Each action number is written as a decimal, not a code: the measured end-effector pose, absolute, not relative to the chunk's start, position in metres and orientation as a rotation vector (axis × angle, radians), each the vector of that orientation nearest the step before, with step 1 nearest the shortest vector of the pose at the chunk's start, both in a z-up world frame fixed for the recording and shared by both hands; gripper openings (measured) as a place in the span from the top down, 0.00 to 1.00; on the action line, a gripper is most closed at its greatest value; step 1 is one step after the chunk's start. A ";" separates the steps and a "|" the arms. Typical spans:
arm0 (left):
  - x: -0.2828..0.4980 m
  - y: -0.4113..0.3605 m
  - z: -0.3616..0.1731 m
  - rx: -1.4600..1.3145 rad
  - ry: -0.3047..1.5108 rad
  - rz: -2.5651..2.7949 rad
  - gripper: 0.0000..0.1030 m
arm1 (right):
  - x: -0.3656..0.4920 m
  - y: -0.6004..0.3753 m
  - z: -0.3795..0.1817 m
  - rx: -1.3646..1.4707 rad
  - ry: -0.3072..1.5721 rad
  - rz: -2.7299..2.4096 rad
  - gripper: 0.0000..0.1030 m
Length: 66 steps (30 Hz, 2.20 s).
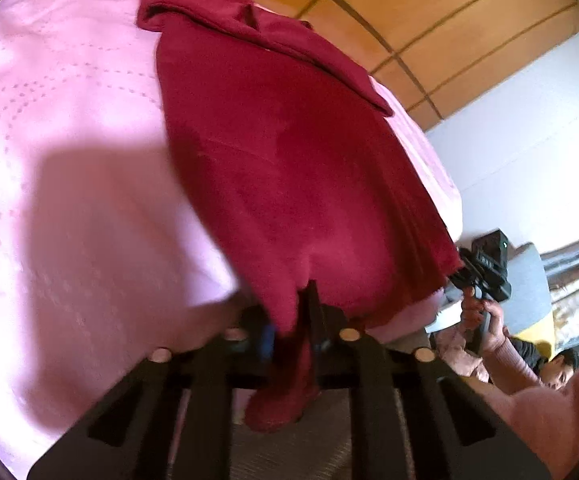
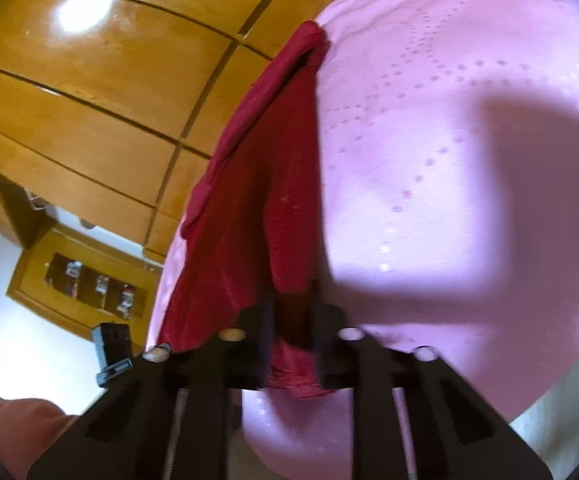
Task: Fold small clothes
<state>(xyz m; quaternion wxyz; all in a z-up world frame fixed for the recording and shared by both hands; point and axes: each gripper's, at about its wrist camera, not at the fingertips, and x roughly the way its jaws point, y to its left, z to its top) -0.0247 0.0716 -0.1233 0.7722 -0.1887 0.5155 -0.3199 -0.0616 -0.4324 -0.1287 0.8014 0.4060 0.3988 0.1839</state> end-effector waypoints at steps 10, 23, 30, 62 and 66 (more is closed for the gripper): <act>-0.031 0.086 -0.113 -0.317 1.072 -0.647 0.92 | -0.066 -0.454 -0.111 0.852 0.767 0.316 0.91; -0.024 0.068 -0.121 -0.353 1.082 -0.713 0.93 | -0.061 -0.442 -0.121 0.836 0.829 0.341 0.76; -0.030 0.077 -0.084 -0.380 0.976 -0.749 0.93 | -0.064 -0.425 -0.082 0.807 0.722 0.470 0.92; -0.016 0.152 -0.027 -0.664 0.815 -0.817 0.94 | -0.052 -0.430 -0.028 1.158 0.442 0.724 0.93; 0.035 0.154 -0.034 -0.671 0.819 -0.738 0.94 | -0.003 -0.442 -0.027 1.197 0.430 0.664 0.93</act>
